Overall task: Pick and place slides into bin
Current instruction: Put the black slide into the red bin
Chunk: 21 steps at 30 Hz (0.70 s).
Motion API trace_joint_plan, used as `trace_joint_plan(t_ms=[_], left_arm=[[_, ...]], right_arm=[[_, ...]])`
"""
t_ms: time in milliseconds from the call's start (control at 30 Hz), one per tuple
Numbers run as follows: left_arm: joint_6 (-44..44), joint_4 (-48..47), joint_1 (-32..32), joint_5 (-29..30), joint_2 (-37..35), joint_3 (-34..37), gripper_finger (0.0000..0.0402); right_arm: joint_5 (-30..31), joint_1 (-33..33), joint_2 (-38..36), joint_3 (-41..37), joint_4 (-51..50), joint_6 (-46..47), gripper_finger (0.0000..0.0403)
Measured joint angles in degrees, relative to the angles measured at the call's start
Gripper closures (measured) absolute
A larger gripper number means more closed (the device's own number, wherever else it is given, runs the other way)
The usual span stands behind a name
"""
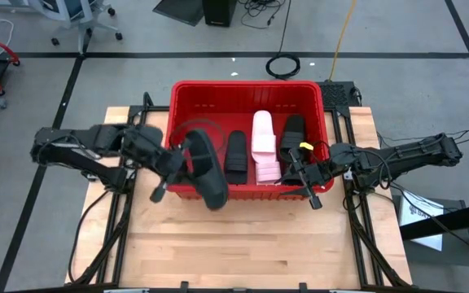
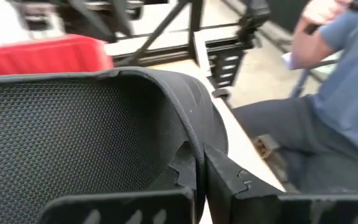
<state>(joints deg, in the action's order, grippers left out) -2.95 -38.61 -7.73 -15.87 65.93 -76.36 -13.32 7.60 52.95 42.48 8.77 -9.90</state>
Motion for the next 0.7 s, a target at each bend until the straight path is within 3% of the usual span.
trace_joint_plan(t_ms=[367,700], left_arm=[[-10.3,-10.5,13.6,2.1,0.8,-7.2,0.0392],[-20.1,-12.9,30.1,-3.1,4.0,-7.9,0.0396]], right_arm=[[0.2,0.0,0.0,0.0,0.0,-1.3,0.0252],[12.5,-0.8,0.0,0.0,-0.5,-2.0,0.0252]])
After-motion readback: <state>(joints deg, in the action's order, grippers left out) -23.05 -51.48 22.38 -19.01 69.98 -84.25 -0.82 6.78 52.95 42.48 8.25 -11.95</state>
